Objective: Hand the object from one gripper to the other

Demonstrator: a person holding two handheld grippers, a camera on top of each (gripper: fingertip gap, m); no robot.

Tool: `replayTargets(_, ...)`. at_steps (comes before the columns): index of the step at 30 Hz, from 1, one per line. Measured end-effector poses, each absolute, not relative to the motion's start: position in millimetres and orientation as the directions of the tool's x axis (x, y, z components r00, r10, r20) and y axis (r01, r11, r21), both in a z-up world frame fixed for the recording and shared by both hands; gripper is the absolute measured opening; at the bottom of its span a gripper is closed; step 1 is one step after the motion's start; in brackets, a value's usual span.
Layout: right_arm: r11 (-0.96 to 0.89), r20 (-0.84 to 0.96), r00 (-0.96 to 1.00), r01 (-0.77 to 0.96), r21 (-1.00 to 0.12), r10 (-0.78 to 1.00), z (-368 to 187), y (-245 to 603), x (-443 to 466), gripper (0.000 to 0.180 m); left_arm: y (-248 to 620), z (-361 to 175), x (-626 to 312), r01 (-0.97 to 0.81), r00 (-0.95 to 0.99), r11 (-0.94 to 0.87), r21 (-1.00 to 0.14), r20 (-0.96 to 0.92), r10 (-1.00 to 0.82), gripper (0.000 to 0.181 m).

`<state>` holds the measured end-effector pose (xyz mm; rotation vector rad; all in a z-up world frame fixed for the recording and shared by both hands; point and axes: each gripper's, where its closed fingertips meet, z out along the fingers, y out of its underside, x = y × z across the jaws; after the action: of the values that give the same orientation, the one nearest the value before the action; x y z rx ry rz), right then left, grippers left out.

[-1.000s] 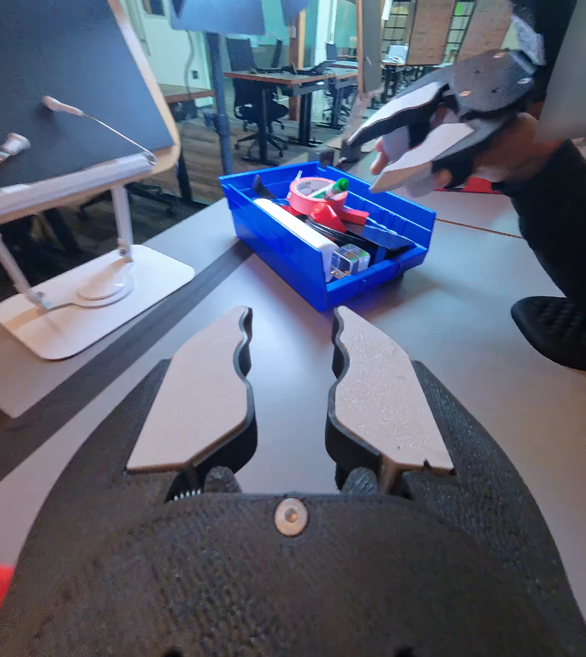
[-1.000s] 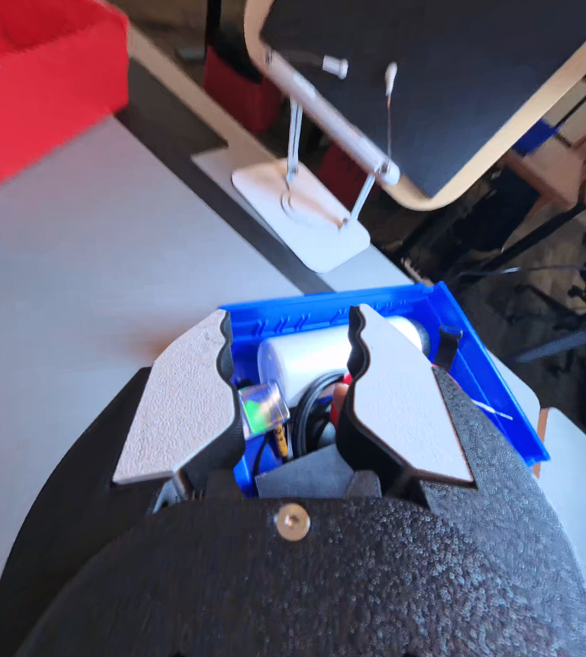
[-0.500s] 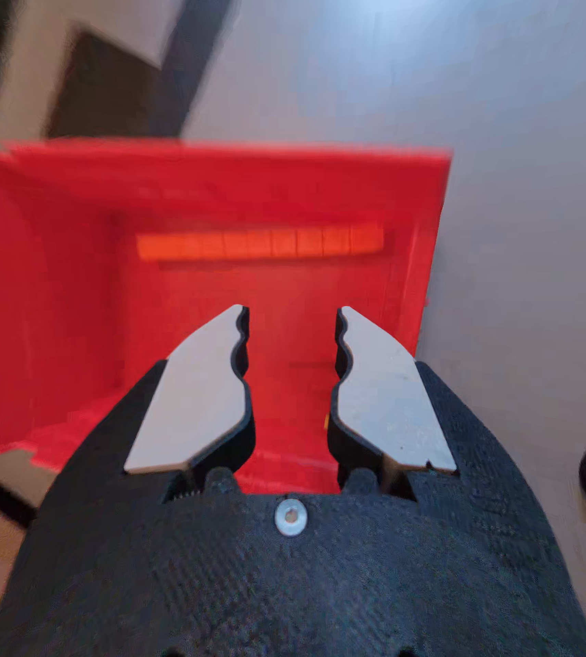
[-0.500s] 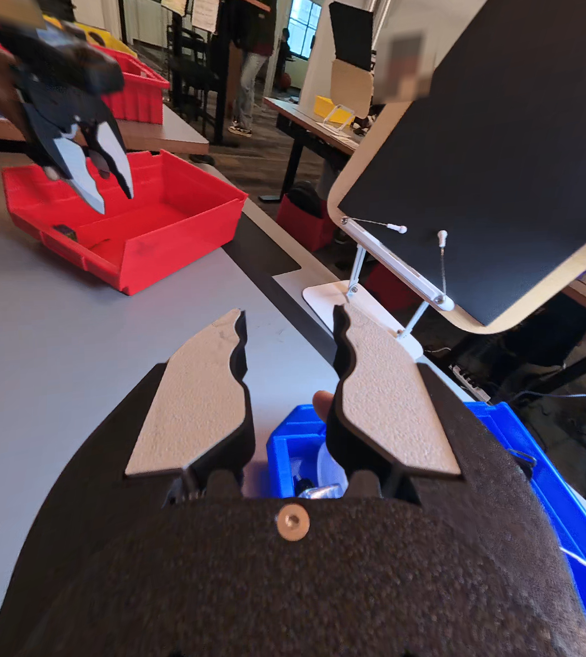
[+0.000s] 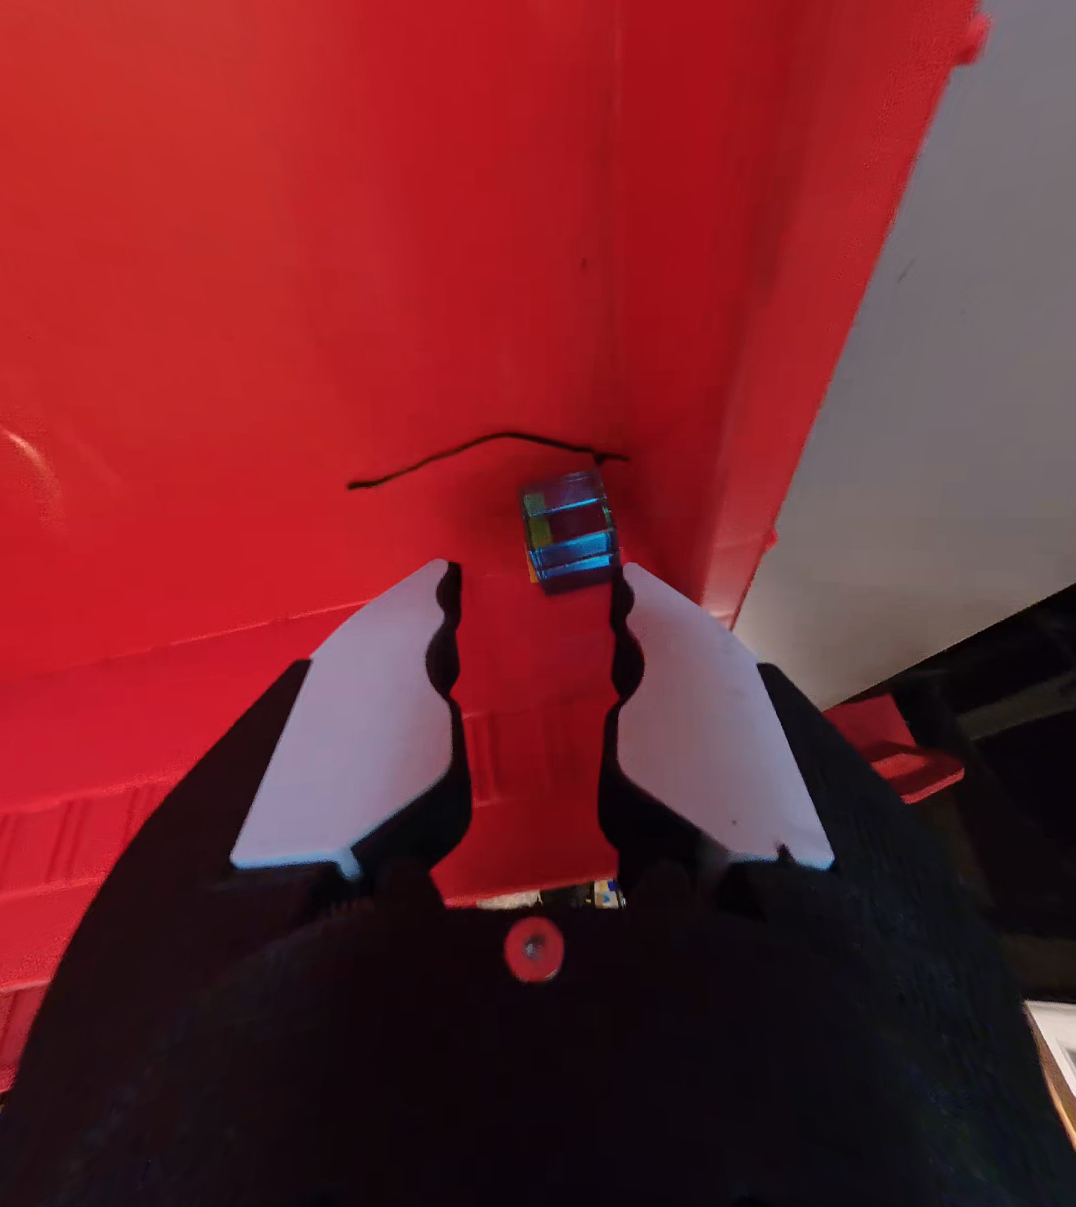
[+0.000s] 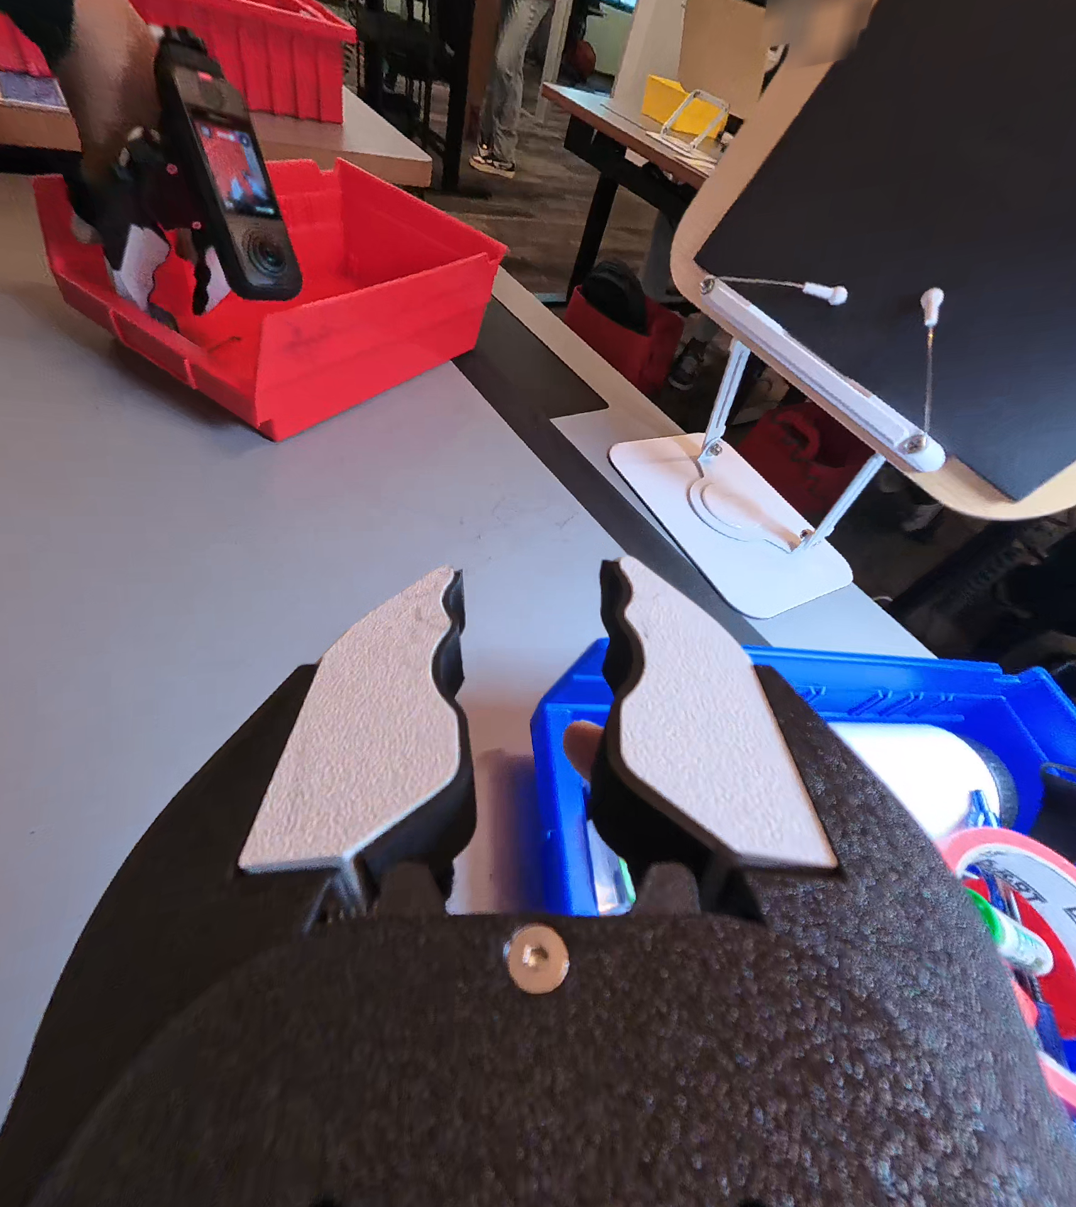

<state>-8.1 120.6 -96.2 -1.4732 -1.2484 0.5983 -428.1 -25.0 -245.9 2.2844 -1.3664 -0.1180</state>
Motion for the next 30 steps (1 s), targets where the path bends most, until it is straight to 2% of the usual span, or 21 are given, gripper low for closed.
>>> replayTargets(4, 0.095, 0.234, 0.346, 0.374, -0.923, 0.908, -99.6, 128.8, -0.4, 0.039, -26.9, -250.4, -428.1, -0.806, 0.543, -0.423, 0.415, 0.231, -0.807, 0.048)
replayTargets(7, 0.1, 0.243, 0.361, 0.37, -0.923, 0.901, -101.1, 134.7, 2.3, 0.038, -26.3, -249.2, -429.9, -0.795, 0.58, -0.47, 0.383, 0.253, -0.774, 0.037)
replayTargets(9, 0.102, 0.244, 0.368, 0.364, -0.926, 0.897, -101.4, 137.8, 2.4, 0.036, -9.9, -246.3, -443.7, -0.791, 0.573, -0.498, 0.355, 0.146, -0.806, 0.028)
replayTargets(11, 0.102, 0.242, 0.37, 0.359, -0.928, 0.897, -101.9, 139.2, 1.7, 0.036, 14.4, -239.8, -453.2, -0.799, 0.562, -0.541, 0.264, 0.006, -0.827, 0.015)
replayTargets(13, 0.103, 0.243, 0.365, 0.362, -0.926, 0.899, -103.2, 138.7, 1.2, 0.036, 23.2, -231.3, -454.2, -0.798, 0.575, -0.57, 0.195, -0.035, -0.817, 0.02)
replayTargets(17, 0.111, 0.254, 0.364, 0.371, -0.922, 0.896, -104.3, 138.1, 1.3, 0.035, 22.5, -221.1, -458.8, -0.794, 0.581, -0.584, 0.17, -0.068, -0.811, 0.034)
replayTargets(22, 0.142, 0.283, 0.351, 0.376, -0.916, 0.893, -101.7, 132.5, 1.9, 0.035, -6.5, -210.8, -389.7, -0.816, 0.571, -0.578, -0.022, 0.123, -0.812, 0.043)
replayTargets(25, 0.148, 0.285, 0.349, 0.372, -0.916, 0.893, -100.6, 131.4, 0.2, 0.034, -19.8, -231.1, -363.8, -0.841, 0.533, -0.539, -0.04, 0.106, -0.839, 0.051)
replayTargets(26, 0.151, 0.289, 0.347, 0.373, -0.915, 0.892, -100.5, 131.0, -0.5, 0.034, -19.6, -242.1, -363.8, -0.851, 0.523, -0.525, -0.02, 0.06, -0.85, 0.048)
replayTargets(29, 0.167, 0.304, 0.344, 0.375, -0.912, 0.888, -97.7, 127.5, -1.1, 0.033, -24.6, -256.8, -357.6, -0.866, 0.499, -0.5, -0.012, 0.03, -0.866, 0.025)
replayTargets(30, 0.176, 0.313, 0.345, 0.375, -0.91, 0.885, -95.4, 126.1, -0.3, 0.033, -26.0, -252.6, -357.1, -0.86, 0.509, -0.51, -0.011, 0.027, -0.86, 0.024)
